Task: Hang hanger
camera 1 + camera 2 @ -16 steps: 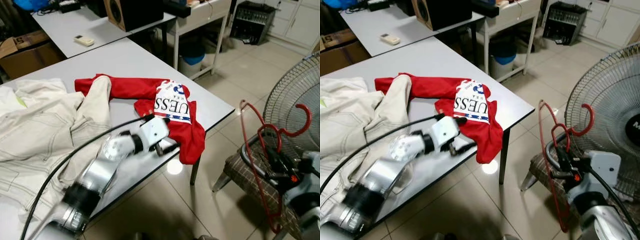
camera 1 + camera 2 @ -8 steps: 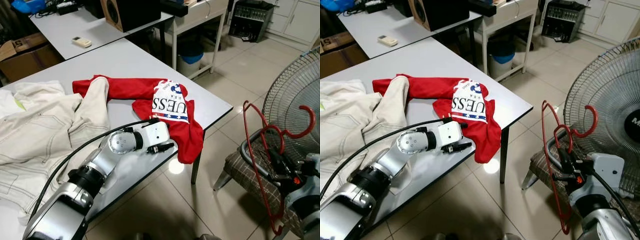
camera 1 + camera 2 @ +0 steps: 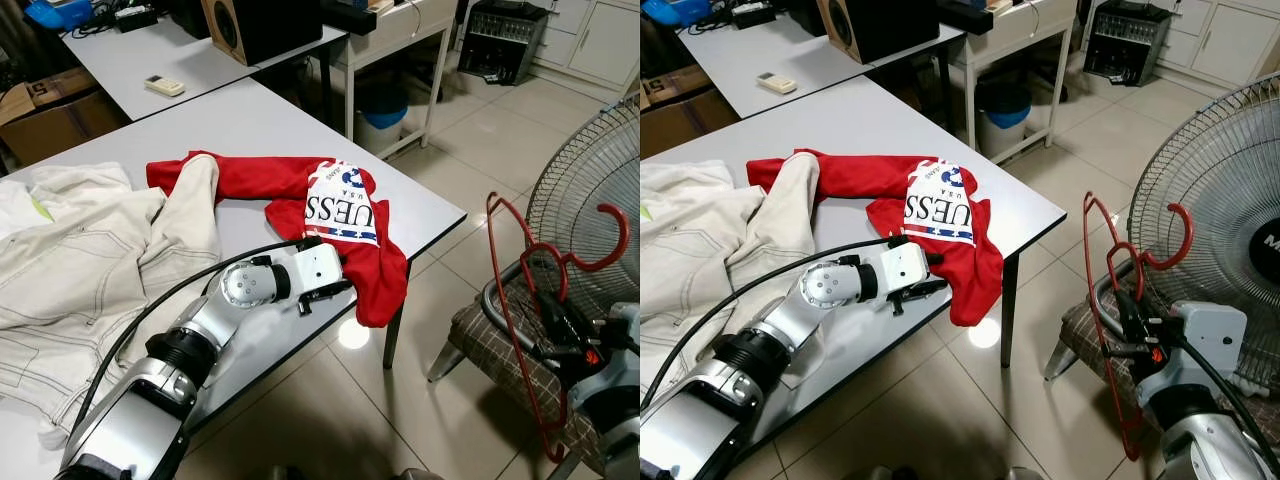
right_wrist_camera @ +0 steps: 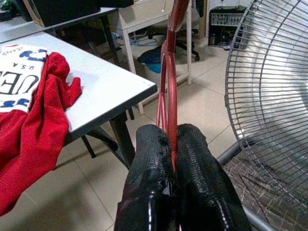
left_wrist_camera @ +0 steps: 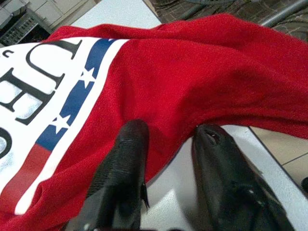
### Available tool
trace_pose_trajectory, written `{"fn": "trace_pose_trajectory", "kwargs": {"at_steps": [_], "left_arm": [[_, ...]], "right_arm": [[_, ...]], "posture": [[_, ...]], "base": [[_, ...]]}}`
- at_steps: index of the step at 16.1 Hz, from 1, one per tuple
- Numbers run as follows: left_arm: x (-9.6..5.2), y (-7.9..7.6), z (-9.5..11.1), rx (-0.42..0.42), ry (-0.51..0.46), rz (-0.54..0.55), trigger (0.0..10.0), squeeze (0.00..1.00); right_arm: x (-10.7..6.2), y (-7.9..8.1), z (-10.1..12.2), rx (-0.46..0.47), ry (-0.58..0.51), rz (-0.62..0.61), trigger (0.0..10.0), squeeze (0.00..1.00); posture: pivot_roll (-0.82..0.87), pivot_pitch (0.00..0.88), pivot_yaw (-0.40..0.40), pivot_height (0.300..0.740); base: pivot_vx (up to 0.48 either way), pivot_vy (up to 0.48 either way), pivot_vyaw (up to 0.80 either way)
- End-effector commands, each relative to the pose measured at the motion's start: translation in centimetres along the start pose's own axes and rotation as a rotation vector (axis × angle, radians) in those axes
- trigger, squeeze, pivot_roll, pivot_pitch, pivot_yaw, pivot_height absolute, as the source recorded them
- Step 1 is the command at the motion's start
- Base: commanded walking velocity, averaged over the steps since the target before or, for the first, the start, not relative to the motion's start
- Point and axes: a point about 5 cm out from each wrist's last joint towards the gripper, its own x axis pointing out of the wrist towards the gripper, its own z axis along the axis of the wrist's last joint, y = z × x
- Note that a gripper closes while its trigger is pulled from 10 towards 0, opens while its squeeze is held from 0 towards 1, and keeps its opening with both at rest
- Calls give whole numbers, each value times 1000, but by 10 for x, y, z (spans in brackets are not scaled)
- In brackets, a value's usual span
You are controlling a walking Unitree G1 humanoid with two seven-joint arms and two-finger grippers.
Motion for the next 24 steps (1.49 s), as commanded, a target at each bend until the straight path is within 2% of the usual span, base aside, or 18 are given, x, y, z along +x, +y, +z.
{"fn": "trace_pose_trajectory", "kwargs": {"at_steps": [1, 8, 11, 13, 14, 16, 18, 19, 20, 24], "left_arm": [[-2, 7, 2, -4, -12, 12, 0, 0], [-1, 6, 2, -60, -31, -19, 0, 0], [-4, 13, 8, -98, -55, -81, 0, 0], [-6, 20, 12, -91, -59, -92, 0, 0], [-7, 30, 17, -80, -59, -55, 0, 0], [-10, 56, 34, -112, -115, 72, 0, 0], [-15, 82, 62, -104, -196, 138, 0, 0], [-15, 84, 66, -105, -207, 141, 0, 0], [-17, 93, 77, -121, -230, 144, 0, 0], [-18, 103, 86, -131, -225, 168, 0, 0]], "right_arm": [[1, 2, 1, -9, -8, 17, 10000, 0], [1, 2, 1, -23, -10, 26, 10000, 0], [-1, 5, 1, -41, -9, 113, 10000, 0], [-6, 14, 4, -55, -5, 237, 10000, 0], [-14, 20, 6, -58, 8, 335, 10000, 0], [-24, 26, 5, -74, 47, 427, 10000, 0], [-35, 32, 9, -87, 65, 517, 10000, 0], [-36, 33, 10, -84, 65, 528, 10000, 0], [-41, 39, 14, -82, 72, 601, 10000, 0], [-48, 45, 17, -90, 102, 686, 10000, 0]], "posture": [[-196, 55, 110, 740], [-196, 49, 107, 740], [-182, 45, 111, 740], [-171, 42, 125, 740], [-167, 40, 134, 740], [-163, 38, 152, 740], [-160, 35, 166, 740], [-159, 35, 170, 740], [-157, 34, 179, 740], [-152, 34, 185, 740]], "base": [[0, 0, 0], [0, 0, 0], [0, 0, 0], [0, 0, 0], [0, 0, 0], [0, 0, 0], [0, 0, 0], [0, 0, 0], [0, 0, 0], [0, 0, 0]]}}
